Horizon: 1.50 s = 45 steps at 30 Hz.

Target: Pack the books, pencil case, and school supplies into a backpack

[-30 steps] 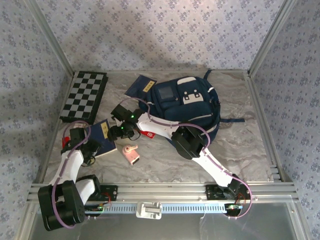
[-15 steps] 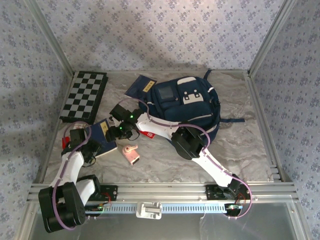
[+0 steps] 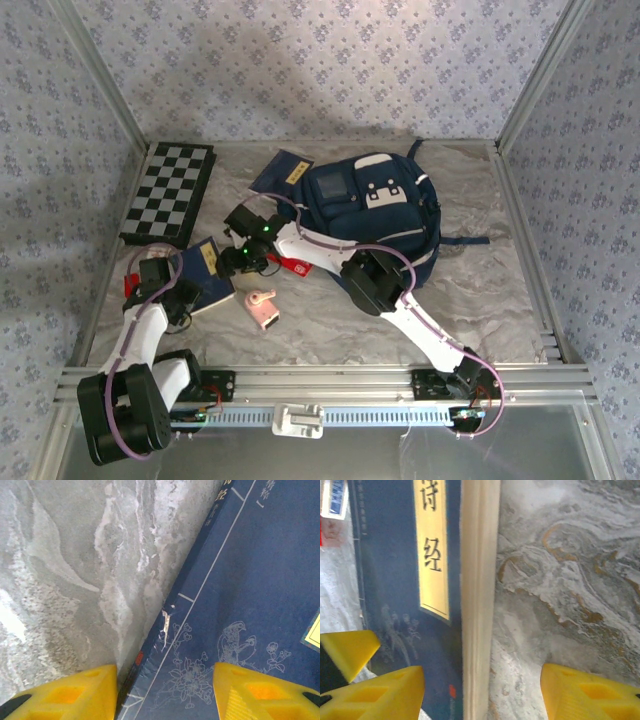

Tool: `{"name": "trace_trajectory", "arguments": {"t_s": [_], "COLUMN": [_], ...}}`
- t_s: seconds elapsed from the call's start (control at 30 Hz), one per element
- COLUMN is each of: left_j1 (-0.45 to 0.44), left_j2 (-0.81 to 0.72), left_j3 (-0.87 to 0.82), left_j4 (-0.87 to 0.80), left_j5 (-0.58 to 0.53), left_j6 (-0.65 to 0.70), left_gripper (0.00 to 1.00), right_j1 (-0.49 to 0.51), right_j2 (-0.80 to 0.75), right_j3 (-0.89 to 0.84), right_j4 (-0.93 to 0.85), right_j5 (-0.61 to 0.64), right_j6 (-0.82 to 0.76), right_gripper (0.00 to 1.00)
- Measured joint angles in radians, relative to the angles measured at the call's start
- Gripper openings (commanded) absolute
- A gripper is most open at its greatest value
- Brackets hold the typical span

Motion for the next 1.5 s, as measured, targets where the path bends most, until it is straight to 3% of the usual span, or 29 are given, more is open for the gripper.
{"name": "trace_trajectory", "arguments": {"t_s": [0.73,1.5], "left_j1": [-0.013,-0.021], "left_j2": [0.019,0.019], "left_j3": [-0.028,-0.019], "left_j4": [0.106,0.101], "left_j5": [0.084,0.078], "left_j6": [-0.024,0.001], "left_gripper": [0.46,0.46], "right_j1": [0.013,0.012], "right_j2": [0.025,-0.054], "right_j3": [0.018,0.018], "right_j4": [0.047,-0.037], "right_j5": [-0.081,-0.066], "right_j6": [0.019,-0.047], "right_gripper": [0.44,0.38]}}
